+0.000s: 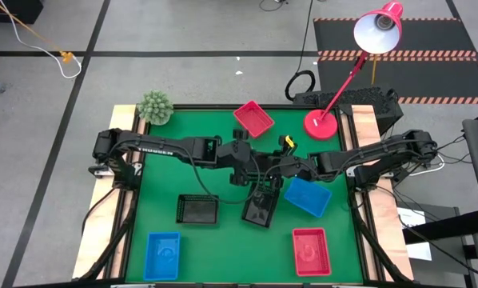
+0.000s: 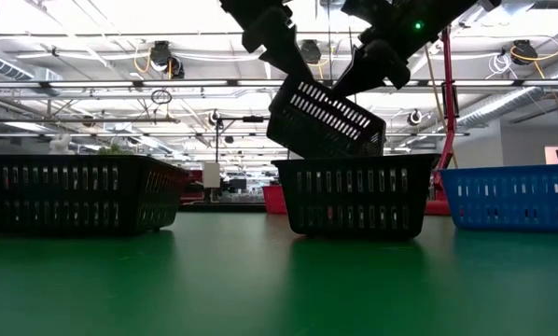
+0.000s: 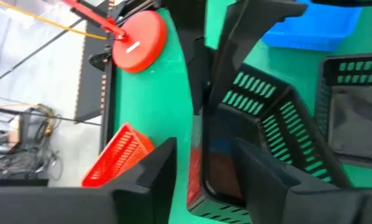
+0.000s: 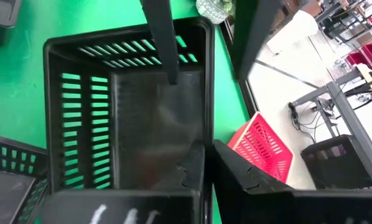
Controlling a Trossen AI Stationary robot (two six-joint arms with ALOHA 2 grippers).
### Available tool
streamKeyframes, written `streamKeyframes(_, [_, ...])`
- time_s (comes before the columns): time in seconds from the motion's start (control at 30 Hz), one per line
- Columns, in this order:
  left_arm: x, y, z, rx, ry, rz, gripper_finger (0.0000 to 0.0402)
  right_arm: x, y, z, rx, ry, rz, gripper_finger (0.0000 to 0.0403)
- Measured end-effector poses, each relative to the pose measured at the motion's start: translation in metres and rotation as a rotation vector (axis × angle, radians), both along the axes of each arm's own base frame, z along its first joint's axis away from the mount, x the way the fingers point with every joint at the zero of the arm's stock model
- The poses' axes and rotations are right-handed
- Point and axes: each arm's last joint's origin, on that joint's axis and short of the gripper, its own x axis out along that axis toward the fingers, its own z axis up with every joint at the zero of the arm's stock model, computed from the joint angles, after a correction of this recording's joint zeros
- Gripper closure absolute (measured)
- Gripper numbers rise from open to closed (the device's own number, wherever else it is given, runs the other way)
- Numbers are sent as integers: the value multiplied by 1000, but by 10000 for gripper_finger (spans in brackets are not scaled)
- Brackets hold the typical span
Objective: Stack baskets by color
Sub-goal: Stack the top right black bin on the bottom left black bin
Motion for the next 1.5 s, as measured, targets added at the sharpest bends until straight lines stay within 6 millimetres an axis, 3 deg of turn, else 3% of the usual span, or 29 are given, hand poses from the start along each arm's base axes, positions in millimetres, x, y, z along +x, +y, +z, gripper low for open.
streamKeyframes(0.27, [-2, 3, -2, -9, 25, 5, 348, 0, 0, 0, 7, -7, 0, 392])
streamKeyframes(0.5, [-4, 8, -4, -21, 56, 22, 372, 1, 0, 1, 33, -23, -2, 392])
streamKeyframes(0.63, [-5, 8, -5, -24, 59, 38, 349, 1, 1, 1, 69, -35, 13, 392])
streamKeyframes(0.87, [-5, 1, -5, 29, 59, 68, 260, 2, -3, 1, 125, -69, -32, 392])
streamKeyframes(1.03, [9, -3, -23, 88, 89, 25, 255, 2, -4, 1, 160, -84, -32, 392])
streamKeyframes(1.2, [21, -7, -39, 197, 96, 43, 293, 3, -4, 1, 173, -90, -33, 392])
streamKeyframes(1.5, [21, -18, -32, 219, 63, 16, 381, 1, -5, 0, 194, -76, -31, 392])
